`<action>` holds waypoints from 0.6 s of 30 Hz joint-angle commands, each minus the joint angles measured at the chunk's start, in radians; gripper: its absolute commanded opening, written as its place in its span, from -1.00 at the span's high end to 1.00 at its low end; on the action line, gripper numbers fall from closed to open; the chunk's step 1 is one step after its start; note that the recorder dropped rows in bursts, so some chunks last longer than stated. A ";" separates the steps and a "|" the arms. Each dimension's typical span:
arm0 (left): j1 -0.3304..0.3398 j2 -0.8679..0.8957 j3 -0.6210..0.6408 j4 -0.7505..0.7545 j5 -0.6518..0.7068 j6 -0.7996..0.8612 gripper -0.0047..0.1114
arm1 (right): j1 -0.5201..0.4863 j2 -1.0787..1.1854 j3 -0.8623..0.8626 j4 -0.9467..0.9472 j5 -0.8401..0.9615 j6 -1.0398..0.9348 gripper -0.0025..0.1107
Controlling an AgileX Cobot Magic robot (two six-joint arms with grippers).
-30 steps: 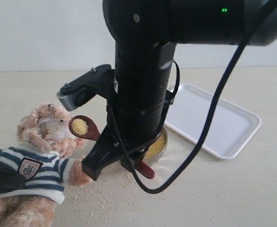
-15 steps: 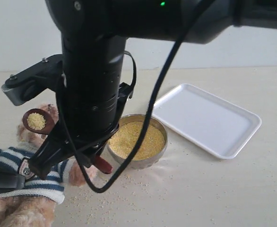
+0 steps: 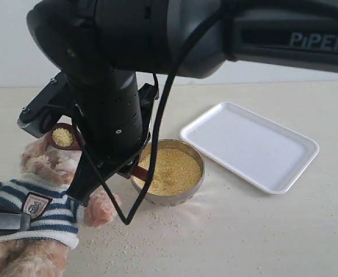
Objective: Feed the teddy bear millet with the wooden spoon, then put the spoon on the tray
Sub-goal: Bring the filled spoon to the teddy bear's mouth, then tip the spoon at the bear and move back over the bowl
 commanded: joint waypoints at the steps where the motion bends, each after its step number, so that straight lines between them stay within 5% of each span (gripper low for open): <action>1: 0.002 -0.009 0.004 -0.014 0.008 0.002 0.83 | 0.013 -0.001 -0.005 -0.039 0.001 -0.016 0.96; 9: 0.002 -0.009 0.004 -0.014 0.008 0.002 0.83 | 0.064 0.005 -0.005 -0.118 0.001 -0.028 0.96; 18: 0.002 -0.009 0.004 -0.014 0.010 0.002 0.83 | 0.147 0.069 0.009 -0.437 0.001 0.022 0.96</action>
